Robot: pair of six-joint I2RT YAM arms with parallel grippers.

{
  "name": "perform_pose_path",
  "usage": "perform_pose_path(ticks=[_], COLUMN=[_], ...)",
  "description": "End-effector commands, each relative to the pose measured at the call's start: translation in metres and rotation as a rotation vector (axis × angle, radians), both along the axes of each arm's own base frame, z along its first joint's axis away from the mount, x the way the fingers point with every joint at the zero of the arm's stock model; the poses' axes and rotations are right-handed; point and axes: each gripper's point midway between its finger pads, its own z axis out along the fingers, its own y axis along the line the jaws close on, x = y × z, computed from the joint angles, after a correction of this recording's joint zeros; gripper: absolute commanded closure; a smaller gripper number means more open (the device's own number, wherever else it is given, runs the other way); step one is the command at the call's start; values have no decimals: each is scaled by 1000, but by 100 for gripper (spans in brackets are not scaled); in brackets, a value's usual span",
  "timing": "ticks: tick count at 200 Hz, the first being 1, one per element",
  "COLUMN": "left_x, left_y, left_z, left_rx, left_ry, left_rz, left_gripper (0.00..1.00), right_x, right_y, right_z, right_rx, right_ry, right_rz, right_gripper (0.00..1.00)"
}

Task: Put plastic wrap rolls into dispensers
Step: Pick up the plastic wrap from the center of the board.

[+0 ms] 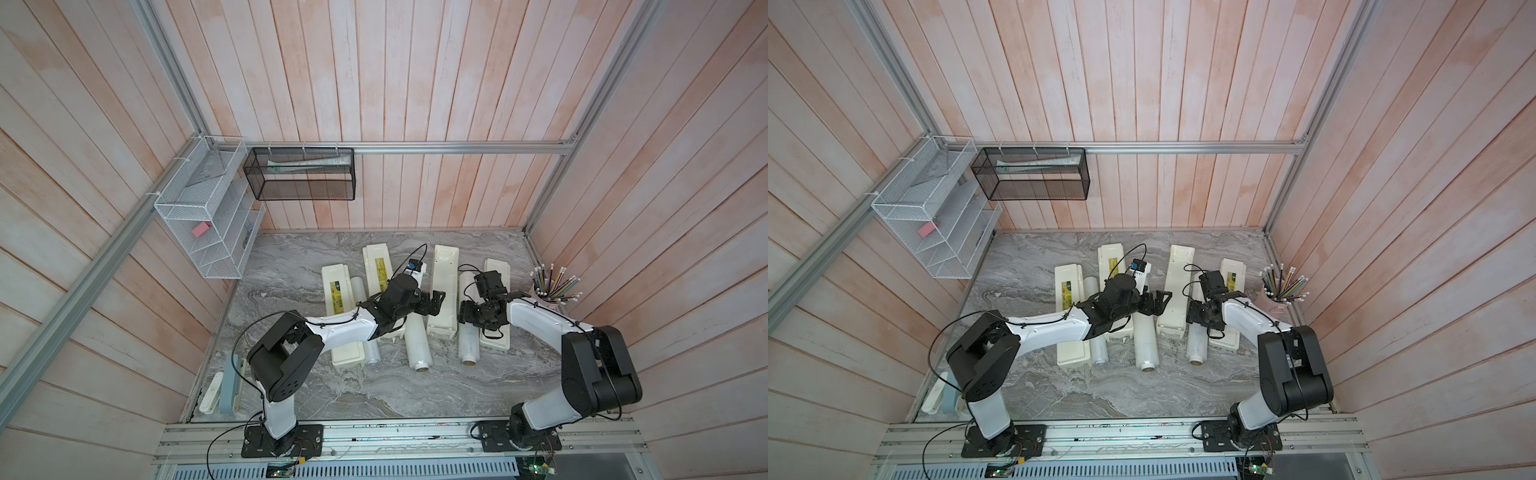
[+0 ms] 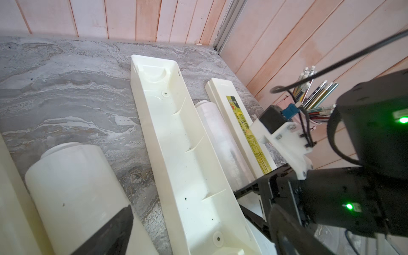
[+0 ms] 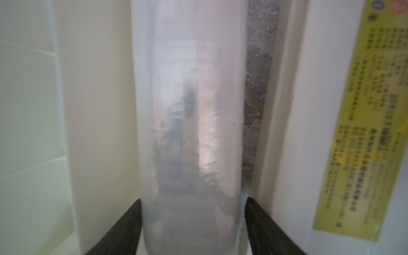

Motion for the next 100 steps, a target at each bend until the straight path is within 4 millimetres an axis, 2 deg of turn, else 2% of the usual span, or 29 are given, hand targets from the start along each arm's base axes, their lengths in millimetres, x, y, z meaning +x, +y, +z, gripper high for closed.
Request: perform_pose_path(ticks=[1,47,71,100], left_x=[2,3,0,-1], left_y=[2,0,-8,-18], left_z=[28,31,31,31], left_rx=[-63,-97,-131,-163], left_ry=[-6,15,41,77], left_rz=[-20,-37,-65,-98], left_gripper=[2,2,3,3], right_x=[-7,-8,-6,3], right_y=[1,0,-2,-5], right_z=[-17,-22,-16,7], right_rx=[-10,-27,-36,-40], right_ry=[50,63,50,-12], right_rz=[-3,-16,-29,-49], right_gripper=[27,28,38,50])
